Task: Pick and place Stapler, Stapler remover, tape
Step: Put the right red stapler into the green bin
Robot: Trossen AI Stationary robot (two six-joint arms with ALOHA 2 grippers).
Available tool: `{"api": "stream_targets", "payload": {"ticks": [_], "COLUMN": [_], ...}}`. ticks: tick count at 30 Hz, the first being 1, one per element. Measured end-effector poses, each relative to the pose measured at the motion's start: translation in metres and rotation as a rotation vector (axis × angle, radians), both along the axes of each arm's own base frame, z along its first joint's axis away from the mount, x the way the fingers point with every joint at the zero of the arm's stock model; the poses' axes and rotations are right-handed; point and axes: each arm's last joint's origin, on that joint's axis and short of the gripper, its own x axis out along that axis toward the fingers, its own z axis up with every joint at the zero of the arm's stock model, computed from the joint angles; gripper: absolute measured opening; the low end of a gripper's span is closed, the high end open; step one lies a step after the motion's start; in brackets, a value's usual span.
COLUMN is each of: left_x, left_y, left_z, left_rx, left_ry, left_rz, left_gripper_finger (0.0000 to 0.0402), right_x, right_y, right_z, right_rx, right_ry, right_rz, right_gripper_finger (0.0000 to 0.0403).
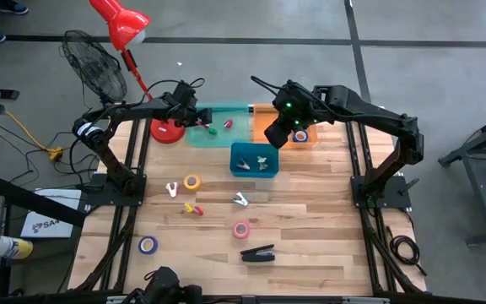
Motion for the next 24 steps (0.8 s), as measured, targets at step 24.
{"api": "stream_targets", "payload": {"ticks": [24], "left_x": [-0.005], "left_y": [-0.01], "left_z": [0.019], "left_rx": [0.022], "left_ry": [-0.032], "left_rz": [-0.075], "left_gripper_finger": [0.025], "right_x": [0.0], "right_y": [0.0], "right_z": [0.0], "right_rx": [0.008], "right_ry": [-0.005], "right_rz": [-0.018], "right_gripper_finger": [0.0124]}}
